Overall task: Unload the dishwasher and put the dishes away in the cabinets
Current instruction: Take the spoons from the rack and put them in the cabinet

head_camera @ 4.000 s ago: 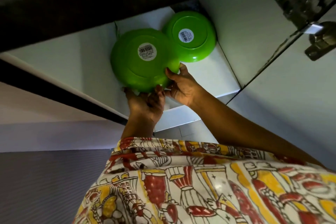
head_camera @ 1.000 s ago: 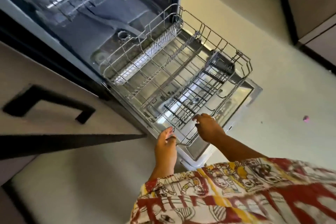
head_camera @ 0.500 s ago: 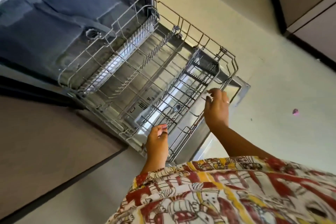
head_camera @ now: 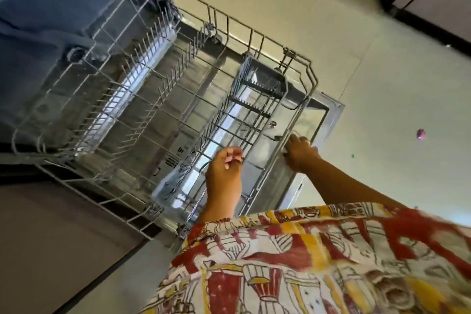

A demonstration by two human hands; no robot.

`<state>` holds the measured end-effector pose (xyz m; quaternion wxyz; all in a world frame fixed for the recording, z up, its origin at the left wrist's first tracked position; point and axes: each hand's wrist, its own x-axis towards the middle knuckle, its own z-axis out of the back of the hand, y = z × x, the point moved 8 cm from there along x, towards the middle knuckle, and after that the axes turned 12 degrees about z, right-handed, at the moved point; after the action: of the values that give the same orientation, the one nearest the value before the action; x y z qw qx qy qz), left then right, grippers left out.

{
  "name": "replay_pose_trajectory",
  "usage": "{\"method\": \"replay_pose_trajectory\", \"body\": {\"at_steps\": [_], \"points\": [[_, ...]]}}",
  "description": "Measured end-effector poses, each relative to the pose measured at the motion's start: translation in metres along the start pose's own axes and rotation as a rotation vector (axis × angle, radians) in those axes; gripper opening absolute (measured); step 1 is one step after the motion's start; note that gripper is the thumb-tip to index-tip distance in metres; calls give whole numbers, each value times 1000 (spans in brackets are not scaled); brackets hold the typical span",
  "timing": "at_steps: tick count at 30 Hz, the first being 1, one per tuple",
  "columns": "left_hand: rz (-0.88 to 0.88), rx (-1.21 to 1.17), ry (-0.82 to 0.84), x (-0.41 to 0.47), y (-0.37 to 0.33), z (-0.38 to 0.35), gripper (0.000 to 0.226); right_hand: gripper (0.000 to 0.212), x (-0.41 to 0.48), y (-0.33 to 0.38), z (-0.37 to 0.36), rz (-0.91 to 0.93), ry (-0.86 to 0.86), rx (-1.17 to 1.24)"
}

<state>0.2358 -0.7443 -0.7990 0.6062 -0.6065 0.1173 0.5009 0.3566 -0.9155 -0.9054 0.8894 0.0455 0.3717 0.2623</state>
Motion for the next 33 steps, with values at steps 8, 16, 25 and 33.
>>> {"method": "replay_pose_trajectory", "body": {"at_steps": [8,16,25,33], "points": [[-59,-141,-172,37,13,48,32,73,61,-3,-4,175,38,-394],[-69,-171,-212,32,18,35,26,27,69,-21,-17,29,-225,-65],[-40,-236,-238,5,26,45,27,23,23,-29,-34,-185,-302,222],[-39,-272,-188,-51,22,59,26,9,-99,-48,42,-461,-1083,900]]}}
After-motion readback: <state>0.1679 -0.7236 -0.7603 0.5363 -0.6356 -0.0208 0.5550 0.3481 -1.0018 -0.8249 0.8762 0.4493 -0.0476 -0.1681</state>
